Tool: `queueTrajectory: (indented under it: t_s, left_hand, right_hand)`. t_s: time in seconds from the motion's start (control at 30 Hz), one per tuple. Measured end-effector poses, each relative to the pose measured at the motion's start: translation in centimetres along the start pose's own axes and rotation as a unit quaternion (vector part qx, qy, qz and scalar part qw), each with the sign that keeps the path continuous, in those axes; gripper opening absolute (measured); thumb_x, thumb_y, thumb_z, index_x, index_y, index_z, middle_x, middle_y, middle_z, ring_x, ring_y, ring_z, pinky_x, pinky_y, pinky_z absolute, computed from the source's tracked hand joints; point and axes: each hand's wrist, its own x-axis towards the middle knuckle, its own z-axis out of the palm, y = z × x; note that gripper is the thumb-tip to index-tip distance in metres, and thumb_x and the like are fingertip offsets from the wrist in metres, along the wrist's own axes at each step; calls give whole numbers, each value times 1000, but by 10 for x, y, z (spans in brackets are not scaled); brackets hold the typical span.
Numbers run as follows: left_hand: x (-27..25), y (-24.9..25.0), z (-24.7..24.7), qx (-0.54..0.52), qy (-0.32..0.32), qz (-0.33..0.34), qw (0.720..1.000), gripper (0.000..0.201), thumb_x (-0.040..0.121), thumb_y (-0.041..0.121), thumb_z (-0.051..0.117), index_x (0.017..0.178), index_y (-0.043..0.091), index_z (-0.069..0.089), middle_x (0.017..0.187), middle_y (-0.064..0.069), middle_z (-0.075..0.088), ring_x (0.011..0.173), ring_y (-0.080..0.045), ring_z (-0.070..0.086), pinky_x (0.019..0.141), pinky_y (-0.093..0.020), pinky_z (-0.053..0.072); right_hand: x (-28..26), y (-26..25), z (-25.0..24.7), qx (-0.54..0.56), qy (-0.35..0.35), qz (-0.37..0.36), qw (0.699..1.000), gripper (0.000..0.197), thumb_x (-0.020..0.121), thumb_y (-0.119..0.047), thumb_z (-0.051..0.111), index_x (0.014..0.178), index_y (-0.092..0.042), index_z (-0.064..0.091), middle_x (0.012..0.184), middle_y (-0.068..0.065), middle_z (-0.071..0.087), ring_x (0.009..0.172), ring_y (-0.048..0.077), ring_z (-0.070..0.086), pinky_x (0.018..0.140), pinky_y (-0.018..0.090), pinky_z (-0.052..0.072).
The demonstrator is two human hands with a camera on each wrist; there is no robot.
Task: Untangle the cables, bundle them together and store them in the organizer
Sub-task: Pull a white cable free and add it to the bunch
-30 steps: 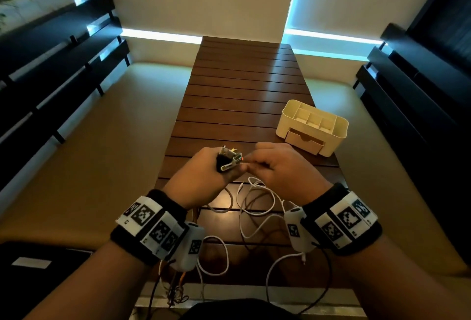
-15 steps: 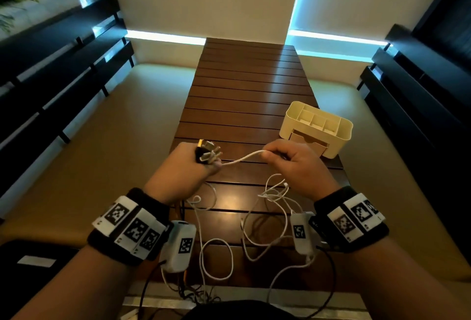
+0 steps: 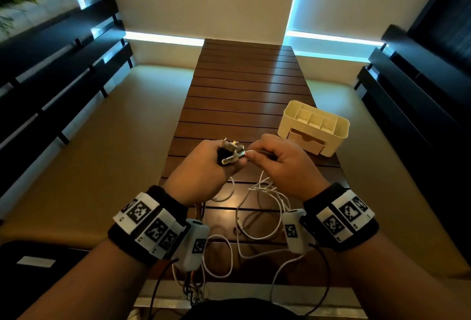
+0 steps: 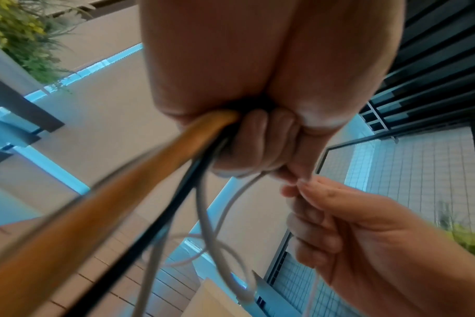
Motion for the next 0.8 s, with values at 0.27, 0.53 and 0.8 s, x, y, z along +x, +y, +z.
queueTrajectory:
  t_s: [0.27,0.53,0.8]
  left_hand:
    - [-5,8,-38,-147,153,-11,977,26,96,20,62,72,15,55,49,14,47,43,-2,40,49,-22,34]
    - [-16,-4,-35,-3,-6,-104,995,17,94,24,66,82,11,66,48,15,52,44,2,44,55,-25,36]
    - [-9,12,-35,37,131,-84,987,20,95,18,64,76,24,61,66,5,56,51,7,53,46,-9,36]
  right_hand:
    - [-8,21,3,41,-19,144,989,23,102,-35,47,90,-26,64,71,0,59,59,12,54,62,36,51]
    - [8,23,-15,-18,67,79,994,10,100,-25,55,96,-31,61,86,-13,53,77,-1,50,70,14,41]
    - [9,9,-4,-43,-51,-7,998,11,96,-18,62,100,-19,72,81,-15,55,78,-1,54,69,7,40]
